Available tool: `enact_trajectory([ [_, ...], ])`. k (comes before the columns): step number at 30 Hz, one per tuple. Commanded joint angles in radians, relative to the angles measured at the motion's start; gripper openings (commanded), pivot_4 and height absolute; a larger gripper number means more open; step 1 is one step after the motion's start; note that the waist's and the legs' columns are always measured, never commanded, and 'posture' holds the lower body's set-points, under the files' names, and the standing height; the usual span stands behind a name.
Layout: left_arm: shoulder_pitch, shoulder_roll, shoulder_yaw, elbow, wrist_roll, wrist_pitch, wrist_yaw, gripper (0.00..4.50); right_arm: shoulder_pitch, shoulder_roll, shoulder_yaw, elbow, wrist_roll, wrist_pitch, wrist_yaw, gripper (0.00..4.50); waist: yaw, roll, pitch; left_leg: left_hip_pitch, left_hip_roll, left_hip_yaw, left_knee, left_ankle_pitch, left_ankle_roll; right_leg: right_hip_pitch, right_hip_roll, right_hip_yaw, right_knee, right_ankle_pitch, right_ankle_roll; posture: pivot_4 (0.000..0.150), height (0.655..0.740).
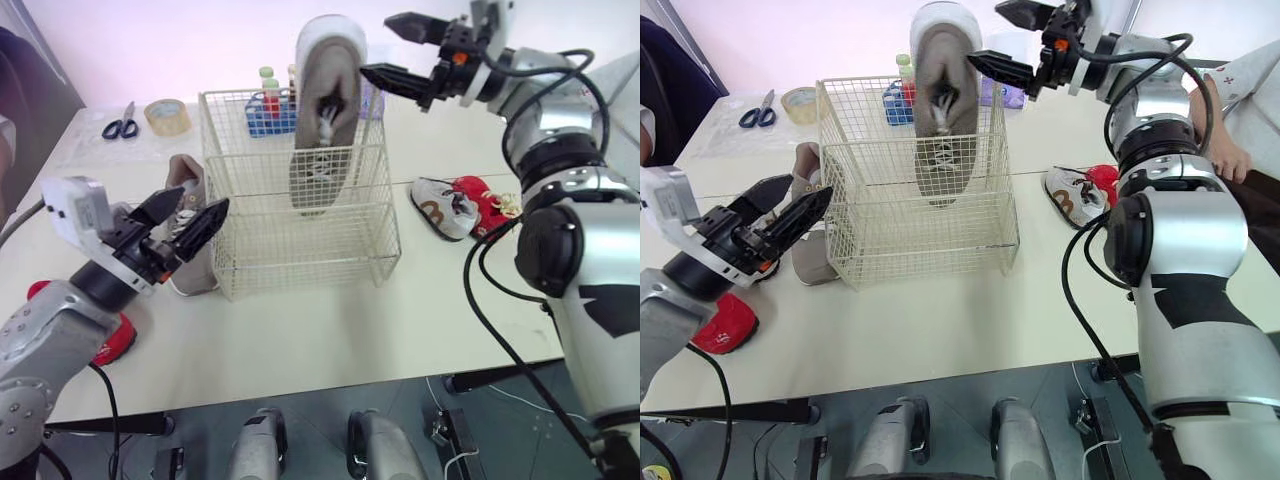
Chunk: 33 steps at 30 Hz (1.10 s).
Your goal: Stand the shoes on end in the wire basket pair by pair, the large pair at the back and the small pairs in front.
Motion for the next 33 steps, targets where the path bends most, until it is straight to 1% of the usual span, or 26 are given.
enact_trajectory([
  [1, -0.029, 0.011, 0.008, 0.002, 0.004, -0.004, -0.007, 4.28, -0.04, -0.032, -0.056, -0.056, 0.044, -0.006, -0.005, 4.45, -0.001, 0.0, 0.0, 0.0, 0.0, 0.0, 0.0, 0.0, 0.0, 0.0, 0.0, 0.0, 0.0, 0.0, 0.0, 0.15, 0.74],
  [6, -0.056, 0.032, 0.026, 0.036, 0.011, 0.009, -0.017, 4.28, -0.037, -0.055, -0.073, -0.089, 0.06, 0.009, 0.041, 4.45, -0.001, 0.0, 0.0, 0.001, 0.0, 0.0, 0.0, 0.0, 0.0, 0.0, 0.0, 0.0, 0.001, 0.0, 0.0, 0.15, 0.74],
  [8, -0.071, 0.051, 0.057, 0.069, 0.0, 0.01, -0.02, 4.28, -0.032, -0.078, -0.08, -0.111, 0.069, 0.016, 0.058, 4.45, -0.001, 0.0, 0.0, 0.001, 0.0, 0.0, 0.0, 0.0, 0.0, 0.001, 0.0, 0.0, 0.001, 0.0, 0.0, 0.15, 0.74],
  [9, -0.079, 0.061, 0.076, 0.088, -0.007, 0.011, -0.024, 4.39, -0.03, -0.091, -0.084, -0.122, 0.073, 0.015, 0.065, 4.49, -0.001, 0.0, 0.0, 0.002, 0.0, 0.0, 0.0, 0.0, 0.0, 0.001, 0.0, 0.0, 0.001, 0.0, 0.0, 0.15, 0.74],
  [10, -0.086, 0.076, 0.094, 0.108, -0.01, 0.016, -0.027, 4.39, -0.029, -0.103, -0.085, -0.133, 0.078, 0.027, 0.084, 4.49, -0.001, 0.0, 0.0, 0.002, 0.0, 0.0, 0.0, 0.0, 0.0, 0.001, 0.0, 0.0, 0.001, 0.0, 0.0, 0.15, 0.74],
  [13, -0.105, 0.144, 0.14, 0.196, 0.054, 0.045, -0.013, 4.39, -0.022, -0.124, -0.077, -0.199, 0.098, 0.096, 0.148, 4.49, 0.0, 0.0, 0.0, 0.002, 0.0, 0.0, 0.0, 0.0, 0.0, 0.001, 0.0, 0.0, 0.001, 0.0, 0.0, 0.15, 0.74],
  [14, -0.117, 0.17, 0.14, 0.236, 0.103, 0.056, 0.014, 4.39, -0.012, -0.125, -0.067, -0.245, 0.114, 0.155, 0.19, 4.49, 0.0, 0.0, 0.0, 0.002, 0.0, 0.0, 0.0, 0.0, 0.0, 0.001, 0.0, 0.0, 0.001, 0.0, 0.0, 0.15, 0.74],
  [16, -0.145, 0.235, 0.108, 0.327, 0.173, 0.132, 0.077, 4.39, 0.046, -0.121, -0.027, -0.409, 0.157, 0.315, 0.285, 4.49, -0.002, -0.001, 0.0, 0.003, 0.0, 0.0, -0.001, 0.0, 0.0, 0.001, 0.0, 0.0, 0.001, 0.0, 0.0, 0.15, 0.74],
  [18, -0.172, 0.271, 0.069, 0.396, 0.211, 0.201, 0.097, 4.39, 0.176, -0.115, 0.032, -0.687, 0.22, 0.474, 0.329, 4.49, -0.002, -0.001, -0.001, 0.006, 0.0, 0.001, -0.002, 0.0, -0.001, 0.003, 0.0, 0.0, 0.001, 0.0, 0.0, 0.15, 0.74],
  [19, -0.192, 0.271, 0.058, 0.426, 0.211, 0.229, 0.108, 4.39, 0.239, -0.111, 0.052, -0.815, 0.25, 0.532, 0.326, 4.49, 0.0, -0.001, -0.001, 0.008, 0.0, 0.001, -0.004, 0.0, -0.001, 0.004, 0.0, 0.001, 0.001, 0.0, 0.0, 0.15, 0.74],
  [21, -0.255, 0.272, 0.009, 0.506, 0.252, 0.273, 0.108, 4.39, 0.383, -0.128, 0.106, -1.087, 0.313, 0.679, 0.306, 4.49, 0.003, -0.001, -0.002, 0.009, 0.0, 0.001, -0.005, 0.001, -0.001, 0.005, 0.0, 0.001, 0.002, 0.0, 0.0, 0.15, 0.74],
  [23, -0.332, 0.268, -0.05, 0.597, 0.306, 0.309, 0.09, 4.39, 0.485, -0.155, 0.142, -1.262, 0.354, 0.794, 0.28, 4.49, 0.009, -0.001, -0.001, 0.007, 0.0, 0.0, -0.005, 0.002, -0.003, 0.003, 0.0, 0.001, 0.003, 0.0, 0.0, 0.15, 0.74],
  [25, -0.415, 0.262, -0.117, 0.695, 0.374, 0.317, 0.044, 4.39, 0.556, -0.184, 0.159, -1.372, 0.391, 0.878, 0.259, 4.49, 0.016, -0.001, -0.001, 0.006, 0.0, 0.0, -0.005, 0.002, -0.004, 0.001, 0.0, 0.001, 0.004, 0.0, 0.0, 0.15, 0.74],
  [27, -0.497, 0.243, -0.165, 0.79, 0.421, 0.333, 0.005, 4.39, 0.604, -0.21, 0.169, -1.442, 0.415, 0.923, 0.242, 4.49, 0.024, -0.002, -0.001, 0.006, 0.0, 0.0, -0.005, 0.003, -0.004, 0.001, 0.0, 0.001, 0.004, 0.0, 0.0, 0.15, 0.74],
  [30, -0.599, 0.204, -0.224, 0.924, 0.503, 0.329, -0.061, 4.39, 0.668, -0.242, 0.184, -1.52, 0.418, 0.937, 0.201, 4.49, 0.027, -0.003, -0.002, 0.007, 0.0, 0.001, -0.004, 0.003, -0.004, 0.002, 0.0, 0.001, 0.003, 0.0, 0.0, 0.15, 0.74],
  [33, -0.668, 0.166, -0.263, 1.002, 0.562, 0.333, -0.128, 4.39, 0.728, -0.274, 0.189, -1.581, 0.421, 0.957, 0.158, 4.49, 0.028, -0.004, -0.002, 0.007, 0.0, 0.0, -0.004, 0.003, -0.004, 0.002, 0.0, 0.001, 0.003, 0.0, 0.0, 0.15, 0.74],
])
